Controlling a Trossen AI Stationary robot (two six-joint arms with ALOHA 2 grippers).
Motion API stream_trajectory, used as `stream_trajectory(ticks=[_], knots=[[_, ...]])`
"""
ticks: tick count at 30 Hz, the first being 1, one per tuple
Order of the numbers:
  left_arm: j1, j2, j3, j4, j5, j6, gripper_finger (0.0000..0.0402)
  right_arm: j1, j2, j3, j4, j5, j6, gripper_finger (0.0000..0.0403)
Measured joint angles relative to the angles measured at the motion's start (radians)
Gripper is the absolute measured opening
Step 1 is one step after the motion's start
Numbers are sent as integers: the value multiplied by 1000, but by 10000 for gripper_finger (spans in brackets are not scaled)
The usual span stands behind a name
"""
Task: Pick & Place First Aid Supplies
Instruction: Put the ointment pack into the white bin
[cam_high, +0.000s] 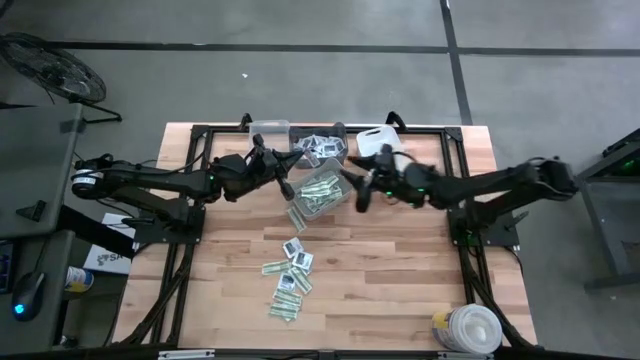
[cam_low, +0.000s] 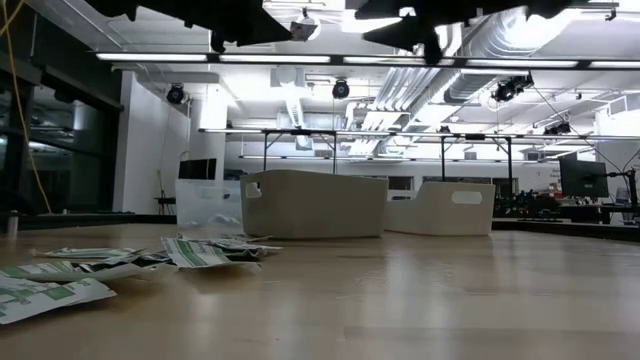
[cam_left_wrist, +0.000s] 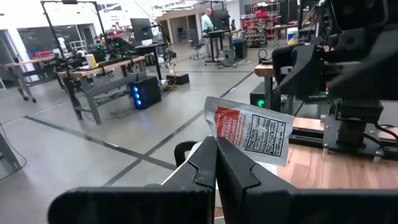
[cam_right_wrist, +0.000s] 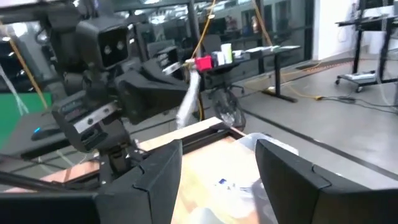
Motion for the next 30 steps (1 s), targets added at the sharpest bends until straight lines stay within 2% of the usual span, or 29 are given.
stream_trajectory(ticks=[9,19,24,30], knots=[[0,0,0,-1,1,0,0,0,242,221,-15,-12,0,200],[0,0,0,-4,31,0,0,0,302,294,-36,108,1,192],[0,0,0,-3,64,0,0,0,302,294,-52,103,28,141],[0,0,0,-3,112,0,0,0,302,293,-117,94,168,32]])
